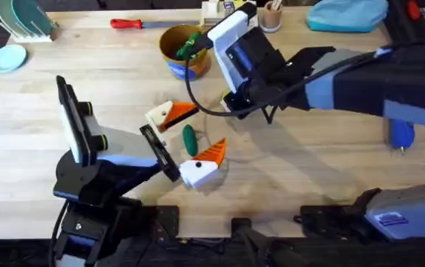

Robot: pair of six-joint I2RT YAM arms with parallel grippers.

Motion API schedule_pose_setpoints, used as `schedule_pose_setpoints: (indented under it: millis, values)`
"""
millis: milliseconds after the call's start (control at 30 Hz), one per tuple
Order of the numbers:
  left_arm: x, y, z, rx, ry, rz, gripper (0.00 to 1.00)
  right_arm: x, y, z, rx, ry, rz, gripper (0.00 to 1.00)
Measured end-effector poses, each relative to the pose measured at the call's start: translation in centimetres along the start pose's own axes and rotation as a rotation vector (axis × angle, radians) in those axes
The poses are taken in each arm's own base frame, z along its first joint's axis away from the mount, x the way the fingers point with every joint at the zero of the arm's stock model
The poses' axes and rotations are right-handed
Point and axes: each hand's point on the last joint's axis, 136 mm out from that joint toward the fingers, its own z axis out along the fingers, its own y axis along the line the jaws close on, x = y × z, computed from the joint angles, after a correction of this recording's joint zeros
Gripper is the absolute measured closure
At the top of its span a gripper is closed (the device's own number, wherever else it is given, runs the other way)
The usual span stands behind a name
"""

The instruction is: Pick up the gripper from the table and insert it into the empty holder that is missing its gripper. Then pick up a screw, insert it into the mounting hole, and use the screwdriver to tighten it. Finally, clean up the table by picking up the vegetable and placing it into the bucket.

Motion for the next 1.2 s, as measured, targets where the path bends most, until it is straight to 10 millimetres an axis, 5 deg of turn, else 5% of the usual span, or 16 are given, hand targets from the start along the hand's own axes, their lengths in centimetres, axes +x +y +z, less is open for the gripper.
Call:
schedule_pose_setpoints:
  millis: [300, 567, 733, 900, 1200]
  values:
    - [0.1, 0.0, 0.0, 0.000, 0.002, -0.002, 0.008, -3.4, -0.7, -4.7, 0.018, -0.131, 0.011, 0.997]
    - [0.1, 0.0, 0.0, 0.000, 0.003, -0.003, 0.008, -2.2, -0.4, -5.7, 0.017, -0.074, -0.003, 0.997]
    - [0.4, -0.5, 0.0, 0.030, 0.017, -0.014, 0.008, -5.4, 0.2, -10.5, -0.007, -0.139, -0.015, 0.997]
    - [0.7, -1.7, -0.1, 0.100, 0.032, -0.021, 0.008, -7.6, 2.9, -15.6, -0.114, -0.179, -0.058, 0.997]
    - [1.3, -4.0, -0.5, 0.235, 0.053, 0.025, 0.008, -6.4, 11.1, -17.8, -0.275, -0.165, -0.217, 0.997]
